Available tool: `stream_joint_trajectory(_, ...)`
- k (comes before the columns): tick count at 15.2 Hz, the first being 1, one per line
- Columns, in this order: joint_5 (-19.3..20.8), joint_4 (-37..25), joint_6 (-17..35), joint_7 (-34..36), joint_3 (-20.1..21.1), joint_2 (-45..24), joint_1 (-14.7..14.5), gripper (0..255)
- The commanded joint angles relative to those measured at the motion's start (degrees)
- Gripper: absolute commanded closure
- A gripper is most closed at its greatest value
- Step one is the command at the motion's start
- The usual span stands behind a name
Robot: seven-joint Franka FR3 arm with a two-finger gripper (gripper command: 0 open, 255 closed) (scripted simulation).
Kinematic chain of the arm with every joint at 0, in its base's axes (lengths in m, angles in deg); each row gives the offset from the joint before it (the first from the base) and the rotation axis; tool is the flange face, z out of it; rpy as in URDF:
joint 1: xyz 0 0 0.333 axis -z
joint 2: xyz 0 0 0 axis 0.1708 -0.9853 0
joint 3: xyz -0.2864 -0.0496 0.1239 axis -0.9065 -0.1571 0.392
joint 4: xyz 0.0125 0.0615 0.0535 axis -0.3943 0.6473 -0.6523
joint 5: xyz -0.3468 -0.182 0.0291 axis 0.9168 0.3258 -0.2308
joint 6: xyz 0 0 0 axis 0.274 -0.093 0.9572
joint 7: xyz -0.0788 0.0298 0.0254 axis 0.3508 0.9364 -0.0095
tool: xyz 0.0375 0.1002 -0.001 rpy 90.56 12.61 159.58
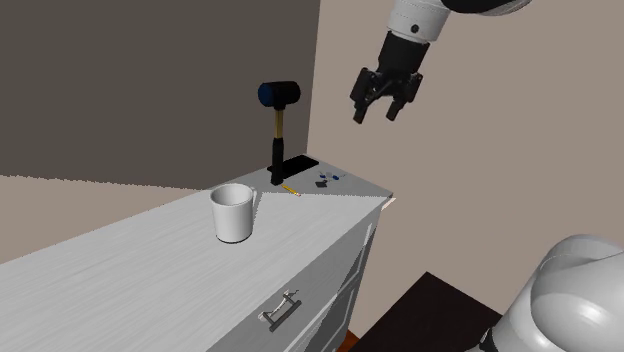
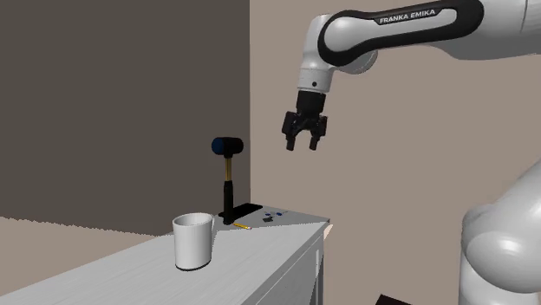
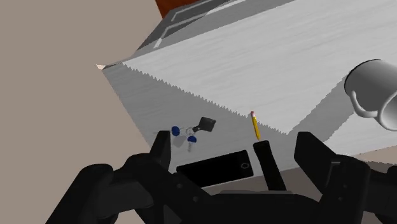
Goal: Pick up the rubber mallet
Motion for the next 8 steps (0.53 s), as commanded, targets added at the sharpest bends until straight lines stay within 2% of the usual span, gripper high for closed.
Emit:
stream_joint_trajectory(1,-0.9,-3.1,0.5,6.2,2.5,-3.5,1.0,0)
stream_joint_trajectory(8,-0.3,-18.3,0.5,26.8,10.1,-18.3,4.7,0)
